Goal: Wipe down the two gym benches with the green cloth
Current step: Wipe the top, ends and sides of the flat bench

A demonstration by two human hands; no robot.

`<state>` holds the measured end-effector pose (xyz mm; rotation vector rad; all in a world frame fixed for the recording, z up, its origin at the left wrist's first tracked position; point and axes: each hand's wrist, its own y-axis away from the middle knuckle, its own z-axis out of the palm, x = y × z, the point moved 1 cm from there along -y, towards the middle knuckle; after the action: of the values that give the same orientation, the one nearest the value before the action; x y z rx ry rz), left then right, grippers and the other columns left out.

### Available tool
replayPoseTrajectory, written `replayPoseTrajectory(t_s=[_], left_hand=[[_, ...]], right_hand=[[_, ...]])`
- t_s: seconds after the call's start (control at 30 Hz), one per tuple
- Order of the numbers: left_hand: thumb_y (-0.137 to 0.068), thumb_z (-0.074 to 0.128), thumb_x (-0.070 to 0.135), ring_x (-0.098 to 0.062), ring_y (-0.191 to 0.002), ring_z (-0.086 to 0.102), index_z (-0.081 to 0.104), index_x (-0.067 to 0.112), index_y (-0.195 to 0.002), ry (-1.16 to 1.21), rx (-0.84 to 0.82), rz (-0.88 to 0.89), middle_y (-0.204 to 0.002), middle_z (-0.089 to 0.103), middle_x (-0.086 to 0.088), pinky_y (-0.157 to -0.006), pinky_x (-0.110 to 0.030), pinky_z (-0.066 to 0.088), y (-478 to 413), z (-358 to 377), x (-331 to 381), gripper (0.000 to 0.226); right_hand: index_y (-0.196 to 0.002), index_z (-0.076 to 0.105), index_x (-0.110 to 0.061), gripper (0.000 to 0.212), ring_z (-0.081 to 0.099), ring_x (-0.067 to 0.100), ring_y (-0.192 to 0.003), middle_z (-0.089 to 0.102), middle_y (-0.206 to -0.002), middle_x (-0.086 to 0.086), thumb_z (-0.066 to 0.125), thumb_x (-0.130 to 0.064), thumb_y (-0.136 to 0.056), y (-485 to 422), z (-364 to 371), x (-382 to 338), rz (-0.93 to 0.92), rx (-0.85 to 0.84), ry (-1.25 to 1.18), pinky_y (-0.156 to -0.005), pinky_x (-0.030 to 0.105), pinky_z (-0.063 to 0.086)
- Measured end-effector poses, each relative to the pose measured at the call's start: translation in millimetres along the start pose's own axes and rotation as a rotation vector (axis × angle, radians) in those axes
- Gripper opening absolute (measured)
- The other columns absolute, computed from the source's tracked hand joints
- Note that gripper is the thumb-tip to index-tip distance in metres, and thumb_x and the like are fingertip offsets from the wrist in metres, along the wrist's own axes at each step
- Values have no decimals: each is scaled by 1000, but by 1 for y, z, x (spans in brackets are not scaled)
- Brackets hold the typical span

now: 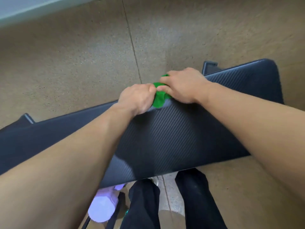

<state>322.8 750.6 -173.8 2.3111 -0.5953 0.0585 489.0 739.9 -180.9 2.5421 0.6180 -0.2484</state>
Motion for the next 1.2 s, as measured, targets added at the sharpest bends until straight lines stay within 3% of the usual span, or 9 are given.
replayPoseTrajectory(t_s=[0.17,0.3,0.4,0.5,0.67,0.83,0.93,1.07,1.2], left_hand=[[-103,21,36,-39,-112,57,60,18,-99,56,-50,78,-124,61,-23,-84,-39,41,-48,-17,69,43],[-103,19,37,-38,-106,58,48,24,-87,75,-35,188,-117,64,-21,-83,-41,43,-30,-9,29,35],[-98,15,44,-39,-104,60,49,24,-86,66,-35,112,-112,67,-20,-84,-42,45,-7,-8,-9,41],[-105,24,37,-39,-106,59,59,13,-95,64,-46,10,-114,66,-21,-86,-42,44,5,-11,-13,43],[-104,24,34,-41,-114,56,61,13,-105,71,-31,-91,-123,62,-23,-90,-42,42,-26,-18,61,43],[-101,25,35,-41,-116,57,64,9,-110,125,-17,-1,-125,61,-26,-90,-40,44,-94,-28,176,48],[-102,25,33,-42,-115,57,64,8,-110,122,8,57,-122,62,-27,-92,-41,44,-106,-30,206,47],[-103,26,37,-46,-107,57,58,18,-95,123,60,78,-114,64,-26,-84,-44,43,-79,-25,176,38],[-95,21,43,-48,-98,58,41,25,-79,102,98,81,-106,66,-26,-76,-44,41,-58,-20,139,31]], right_hand=[[-122,52,-27,59,60,36,-110,56,-118,11,12,-59,-93,49,-4,62,108,22,31,-88,47,46],[-122,56,-26,47,60,40,-105,57,-117,13,22,-52,-102,37,-1,34,162,75,4,-87,46,46],[-126,56,-25,47,57,37,-112,56,-126,11,21,-49,-104,10,-2,-7,128,15,-3,-91,43,42],[-131,54,-27,48,56,32,-120,56,-132,8,20,-49,-105,-2,-6,-15,91,-44,-24,-100,44,37],[-129,54,-32,47,57,26,-121,59,-132,3,19,-49,-104,37,-10,53,76,11,-25,-104,48,33],[-118,57,-30,44,59,29,-118,59,-123,8,20,-47,-101,105,-15,153,240,42,-5,-98,49,40],[-113,58,-26,44,59,36,-111,58,-118,12,22,-46,-99,126,-9,173,333,123,-7,-90,48,43],[-113,63,-21,45,56,37,-108,59,-118,13,26,-44,-101,110,-2,140,412,233,-44,-90,45,43],[-116,65,-24,45,56,32,-111,61,-121,9,27,-44,-101,88,1,104,344,272,-37,-99,44,35]])
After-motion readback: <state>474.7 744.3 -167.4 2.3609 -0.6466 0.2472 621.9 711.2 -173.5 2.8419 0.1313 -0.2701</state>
